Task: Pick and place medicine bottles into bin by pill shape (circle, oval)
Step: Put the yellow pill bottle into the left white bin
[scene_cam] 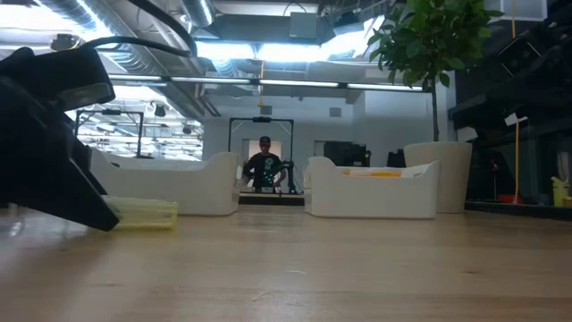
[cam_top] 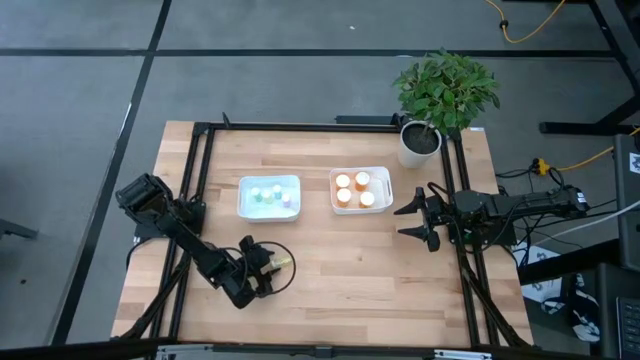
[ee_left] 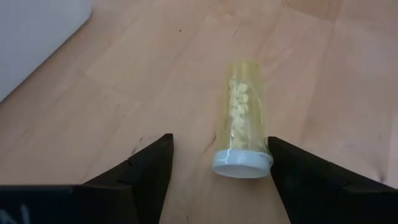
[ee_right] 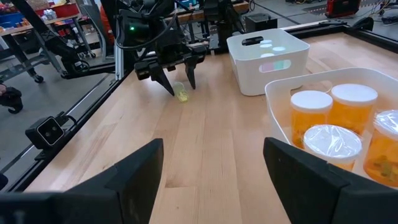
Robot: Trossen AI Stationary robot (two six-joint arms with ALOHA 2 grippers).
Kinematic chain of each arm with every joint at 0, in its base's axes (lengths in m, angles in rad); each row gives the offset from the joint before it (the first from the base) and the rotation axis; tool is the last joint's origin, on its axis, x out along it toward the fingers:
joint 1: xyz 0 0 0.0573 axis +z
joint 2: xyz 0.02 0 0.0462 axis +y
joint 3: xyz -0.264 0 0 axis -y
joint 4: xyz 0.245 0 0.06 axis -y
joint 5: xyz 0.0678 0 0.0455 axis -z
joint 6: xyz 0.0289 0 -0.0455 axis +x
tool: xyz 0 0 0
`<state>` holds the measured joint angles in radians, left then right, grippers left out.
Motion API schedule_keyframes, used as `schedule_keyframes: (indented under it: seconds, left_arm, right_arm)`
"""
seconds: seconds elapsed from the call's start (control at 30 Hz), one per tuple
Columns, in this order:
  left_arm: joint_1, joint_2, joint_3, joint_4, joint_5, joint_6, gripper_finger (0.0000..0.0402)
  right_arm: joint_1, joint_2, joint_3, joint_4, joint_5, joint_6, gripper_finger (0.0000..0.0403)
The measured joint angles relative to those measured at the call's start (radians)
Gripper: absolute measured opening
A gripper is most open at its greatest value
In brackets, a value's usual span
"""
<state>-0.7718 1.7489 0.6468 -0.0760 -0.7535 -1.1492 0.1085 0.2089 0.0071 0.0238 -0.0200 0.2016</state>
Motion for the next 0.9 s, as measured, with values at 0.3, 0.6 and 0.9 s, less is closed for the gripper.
schedule_keyframes:
  seconds: [0.3, 0.6, 0.9]
  left_arm:
    - [-0.007, 0.0, 0.0, 0.0, 0.011, -0.02, 0.0248]
    - [-0.008, 0.002, 0.004, -0.005, -0.009, -0.031, 0.0206]
    - [0.007, -0.034, 0.041, -0.039, 0.048, -0.038, 0.0151]
  right_arm:
    - [0.0, 0.0, 0.0, 0.0, 0.0, 0.0, 0.0279]
    - [0.0, 0.0, 0.0, 0.0, 0.0, 0.0, 0.0279]
    - [0.0, 0.0, 0.0, 0.0, 0.0, 0.0, 0.0279]
